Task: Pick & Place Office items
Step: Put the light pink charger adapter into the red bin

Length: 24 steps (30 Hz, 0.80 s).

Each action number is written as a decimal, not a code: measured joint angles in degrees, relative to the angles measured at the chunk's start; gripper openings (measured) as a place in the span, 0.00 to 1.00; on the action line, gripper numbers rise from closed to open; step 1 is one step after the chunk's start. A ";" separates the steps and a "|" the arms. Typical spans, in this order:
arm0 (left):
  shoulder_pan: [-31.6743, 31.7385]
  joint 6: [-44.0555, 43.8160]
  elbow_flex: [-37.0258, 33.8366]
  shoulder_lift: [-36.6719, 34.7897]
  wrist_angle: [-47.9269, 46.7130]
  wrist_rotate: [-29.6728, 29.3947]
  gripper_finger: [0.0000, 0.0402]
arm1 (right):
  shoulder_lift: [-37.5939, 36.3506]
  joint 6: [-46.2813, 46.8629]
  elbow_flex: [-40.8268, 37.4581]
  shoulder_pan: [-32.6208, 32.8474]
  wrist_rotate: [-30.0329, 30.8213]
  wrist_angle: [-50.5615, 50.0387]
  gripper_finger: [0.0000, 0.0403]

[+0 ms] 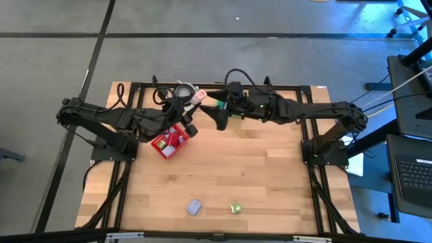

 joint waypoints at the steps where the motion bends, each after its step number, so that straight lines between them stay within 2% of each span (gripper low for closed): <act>1: 0.00 0.00 0.01 0.00 -0.12 -0.02 0.32 | -0.88 -0.01 0.02 -0.06 -1.02 -2.19 0.86; 4: 0.02 0.54 0.01 0.00 -0.30 -0.08 0.32 | -3.24 -0.01 0.00 -0.05 -3.24 -8.59 0.86; 9: 0.02 0.11 0.01 -0.04 -2.43 0.44 0.32 | -7.12 0.48 0.00 0.38 -3.47 -18.93 0.86; 13: 0.02 -6.69 0.01 -0.04 -10.46 2.20 0.32 | -9.36 1.96 0.00 0.81 -3.28 -25.25 0.86; 19: 1.44 -24.50 0.03 -0.04 -29.97 10.99 0.32 | -10.12 3.01 0.00 1.43 1.01 -29.61 0.86; 24: 4.39 -36.93 -0.56 -0.08 -48.04 24.29 0.32 | -10.12 3.22 0.00 1.43 1.66 -31.22 0.86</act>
